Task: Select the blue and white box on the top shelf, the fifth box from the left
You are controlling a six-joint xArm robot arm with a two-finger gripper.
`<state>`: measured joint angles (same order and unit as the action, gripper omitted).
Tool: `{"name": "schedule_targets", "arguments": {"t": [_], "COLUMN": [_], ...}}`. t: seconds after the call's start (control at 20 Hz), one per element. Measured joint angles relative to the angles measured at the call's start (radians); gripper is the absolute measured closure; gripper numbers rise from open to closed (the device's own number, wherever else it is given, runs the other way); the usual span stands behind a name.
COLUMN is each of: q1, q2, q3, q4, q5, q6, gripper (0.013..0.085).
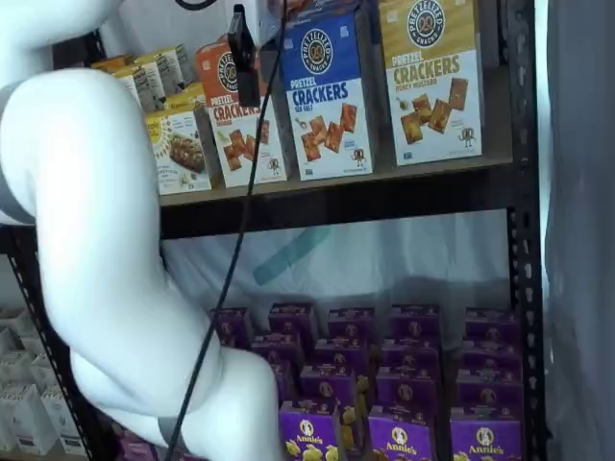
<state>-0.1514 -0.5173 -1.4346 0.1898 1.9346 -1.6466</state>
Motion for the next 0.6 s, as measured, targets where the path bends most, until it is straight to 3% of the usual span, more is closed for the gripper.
{"name": "schedule_targets", "arguments": {"t": [0.1, 0.3, 0.6], "q1": [0.033, 0.051, 0.008], "q2": [-0.002, -0.011, -0.038], "q3": [0.018, 0.056, 0.100], "q4": [-0.038, -0.042, 0.050], "q5": [-0.016, -0.053, -0.136], "q6": [0.015, 0.028, 0.015], "gripper": [0.0130, 0.0130, 0.0130]}}
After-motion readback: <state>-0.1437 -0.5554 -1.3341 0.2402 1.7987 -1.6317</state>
